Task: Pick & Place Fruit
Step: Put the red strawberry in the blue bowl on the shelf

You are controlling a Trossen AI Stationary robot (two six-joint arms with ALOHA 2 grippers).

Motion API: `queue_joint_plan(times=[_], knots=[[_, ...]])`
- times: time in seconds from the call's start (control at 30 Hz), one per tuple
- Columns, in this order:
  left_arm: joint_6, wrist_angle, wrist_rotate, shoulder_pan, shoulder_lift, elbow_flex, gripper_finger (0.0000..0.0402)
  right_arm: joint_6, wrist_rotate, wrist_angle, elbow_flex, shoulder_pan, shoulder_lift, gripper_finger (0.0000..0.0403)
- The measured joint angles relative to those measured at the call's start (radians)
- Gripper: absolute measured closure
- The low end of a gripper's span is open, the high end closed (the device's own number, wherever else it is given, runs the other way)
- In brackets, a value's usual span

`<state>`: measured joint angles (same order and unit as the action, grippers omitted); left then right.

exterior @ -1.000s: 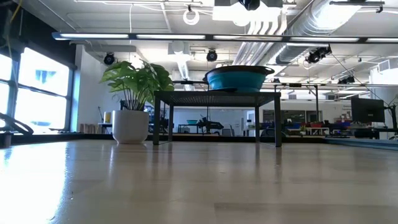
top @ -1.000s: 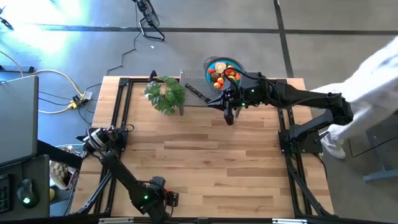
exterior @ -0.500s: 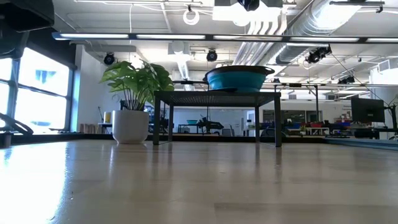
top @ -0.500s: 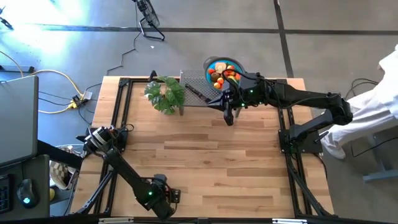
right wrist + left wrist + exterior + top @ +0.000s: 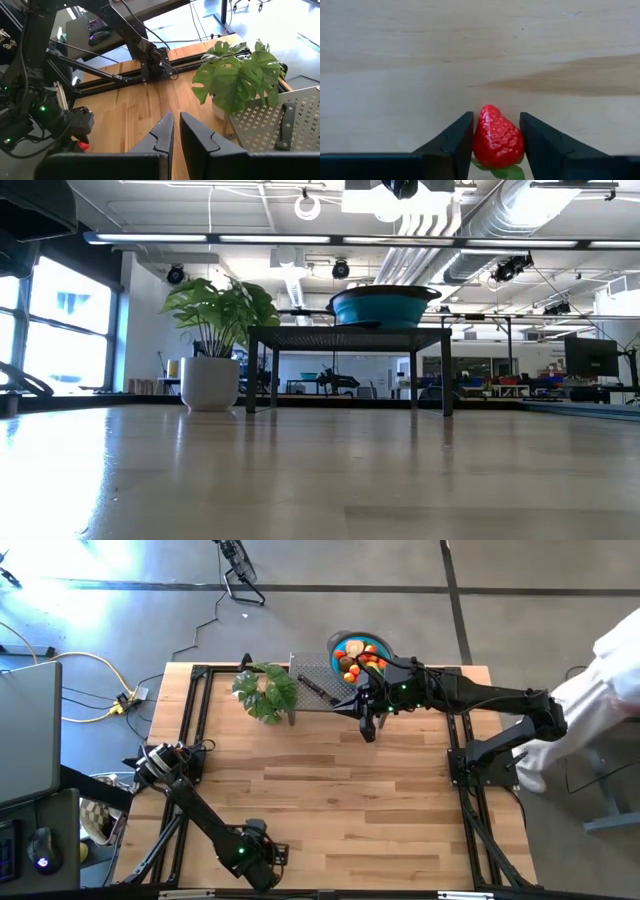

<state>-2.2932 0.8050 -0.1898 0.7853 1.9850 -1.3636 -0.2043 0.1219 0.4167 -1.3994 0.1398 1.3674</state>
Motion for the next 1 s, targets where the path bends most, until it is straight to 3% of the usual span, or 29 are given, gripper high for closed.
queue_joint_plan(times=[0.57,1.0], knots=[[0.091,0.009,-0.004,0.0,-0.008,0.0,0.026,0.0,0.011,0.0,0.0,0.0,-0.001,0.038],[0.185,0.187,-0.006,-0.001,-0.058,-0.033,0.0261,-0.009,0.018,0.032,0.0,-0.002,-0.035,0.038]])
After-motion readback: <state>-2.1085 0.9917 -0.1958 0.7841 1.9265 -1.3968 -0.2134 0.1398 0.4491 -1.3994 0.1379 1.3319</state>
